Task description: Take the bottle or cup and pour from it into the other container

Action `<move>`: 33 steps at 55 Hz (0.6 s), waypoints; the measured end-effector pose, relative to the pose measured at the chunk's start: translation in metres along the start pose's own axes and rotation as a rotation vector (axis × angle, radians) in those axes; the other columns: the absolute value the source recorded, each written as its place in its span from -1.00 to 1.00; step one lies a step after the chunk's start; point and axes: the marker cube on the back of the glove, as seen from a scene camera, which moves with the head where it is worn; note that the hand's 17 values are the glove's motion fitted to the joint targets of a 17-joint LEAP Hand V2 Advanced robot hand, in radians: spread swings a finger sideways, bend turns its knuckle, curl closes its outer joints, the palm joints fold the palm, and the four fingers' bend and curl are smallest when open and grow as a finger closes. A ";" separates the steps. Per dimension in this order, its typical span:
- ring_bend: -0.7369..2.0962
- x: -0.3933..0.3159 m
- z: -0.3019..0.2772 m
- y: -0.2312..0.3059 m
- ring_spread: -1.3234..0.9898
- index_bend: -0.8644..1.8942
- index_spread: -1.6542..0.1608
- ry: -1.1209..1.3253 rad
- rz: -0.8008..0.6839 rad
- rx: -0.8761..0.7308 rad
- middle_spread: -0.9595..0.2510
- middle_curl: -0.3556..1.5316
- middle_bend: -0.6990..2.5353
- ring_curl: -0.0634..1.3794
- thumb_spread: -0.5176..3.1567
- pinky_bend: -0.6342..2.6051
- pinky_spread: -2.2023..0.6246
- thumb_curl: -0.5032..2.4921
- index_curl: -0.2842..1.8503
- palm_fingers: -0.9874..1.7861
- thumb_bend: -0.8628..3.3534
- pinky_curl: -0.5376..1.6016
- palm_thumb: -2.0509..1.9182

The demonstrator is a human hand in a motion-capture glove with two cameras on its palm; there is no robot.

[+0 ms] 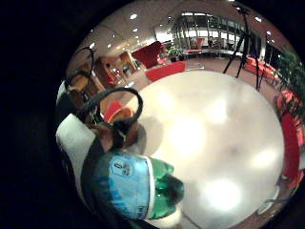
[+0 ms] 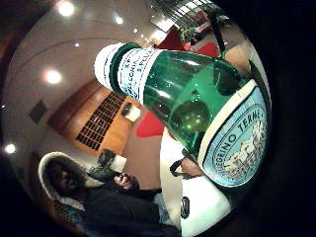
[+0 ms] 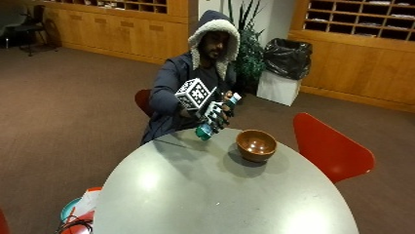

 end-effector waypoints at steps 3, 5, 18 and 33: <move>-0.03 -0.007 0.005 -0.005 -0.03 -0.27 0.52 0.069 -0.007 -0.059 0.22 -0.12 -0.36 -0.32 -0.50 -0.35 0.52 -0.21 -0.40 0.58 -0.61 -0.15 0.49; -0.03 -0.012 0.009 -0.009 -0.03 -0.27 0.52 0.115 -0.015 -0.112 0.22 -0.12 -0.36 -0.32 -0.50 -0.34 0.52 -0.21 -0.40 0.58 -0.61 -0.15 0.49; -0.03 -0.044 0.043 -0.040 -0.03 -0.28 0.50 0.481 -0.119 -0.382 0.23 -0.11 -0.35 -0.31 -0.51 -0.34 0.52 -0.20 -0.41 0.58 -0.61 -0.14 0.49; -0.03 -0.068 0.078 -0.047 -0.03 -0.27 0.50 0.905 -0.245 -0.590 0.23 -0.11 -0.35 -0.31 -0.51 -0.34 0.52 -0.20 -0.41 0.58 -0.61 -0.14 0.49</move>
